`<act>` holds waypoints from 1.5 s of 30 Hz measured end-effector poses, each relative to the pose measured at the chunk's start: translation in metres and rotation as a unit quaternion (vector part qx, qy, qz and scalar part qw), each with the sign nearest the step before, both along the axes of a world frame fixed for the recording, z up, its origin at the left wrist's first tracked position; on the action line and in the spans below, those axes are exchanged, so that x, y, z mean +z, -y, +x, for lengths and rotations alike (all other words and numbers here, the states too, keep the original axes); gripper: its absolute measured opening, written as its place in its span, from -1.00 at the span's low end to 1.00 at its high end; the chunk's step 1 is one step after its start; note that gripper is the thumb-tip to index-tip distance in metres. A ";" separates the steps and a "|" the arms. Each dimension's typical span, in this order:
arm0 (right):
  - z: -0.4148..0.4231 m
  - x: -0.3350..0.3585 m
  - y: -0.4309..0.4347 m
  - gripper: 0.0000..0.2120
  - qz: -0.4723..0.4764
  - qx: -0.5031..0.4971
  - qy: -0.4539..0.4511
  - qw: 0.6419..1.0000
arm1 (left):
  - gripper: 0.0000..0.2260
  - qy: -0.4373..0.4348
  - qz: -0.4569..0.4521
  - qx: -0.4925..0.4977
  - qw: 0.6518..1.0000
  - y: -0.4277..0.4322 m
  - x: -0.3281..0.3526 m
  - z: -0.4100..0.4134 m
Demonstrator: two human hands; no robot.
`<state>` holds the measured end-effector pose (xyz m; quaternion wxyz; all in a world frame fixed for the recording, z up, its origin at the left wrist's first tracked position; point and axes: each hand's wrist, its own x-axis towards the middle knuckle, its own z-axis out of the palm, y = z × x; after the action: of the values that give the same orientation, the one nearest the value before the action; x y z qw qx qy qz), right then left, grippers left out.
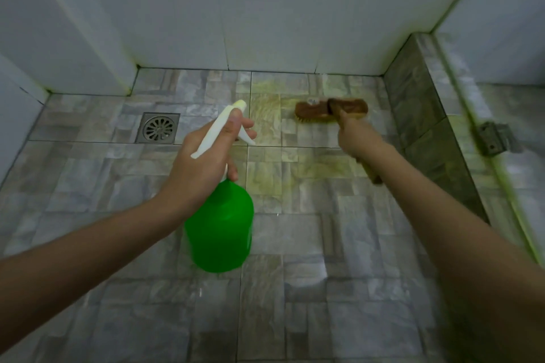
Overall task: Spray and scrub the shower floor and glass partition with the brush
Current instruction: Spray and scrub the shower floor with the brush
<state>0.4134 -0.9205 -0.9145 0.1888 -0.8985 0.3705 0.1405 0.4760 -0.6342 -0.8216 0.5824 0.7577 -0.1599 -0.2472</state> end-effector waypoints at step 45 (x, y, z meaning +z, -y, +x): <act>-0.117 -0.013 -0.010 -0.34 -0.026 -0.094 0.011 0.995 | -0.74 0.011 -0.065 0.022 0.998 0.005 -0.002 -0.064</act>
<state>0.2961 -0.9108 -0.9280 0.1822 -0.8657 0.4549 0.1027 0.4124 -0.6391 -0.8236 0.6336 0.7244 -0.1652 -0.2157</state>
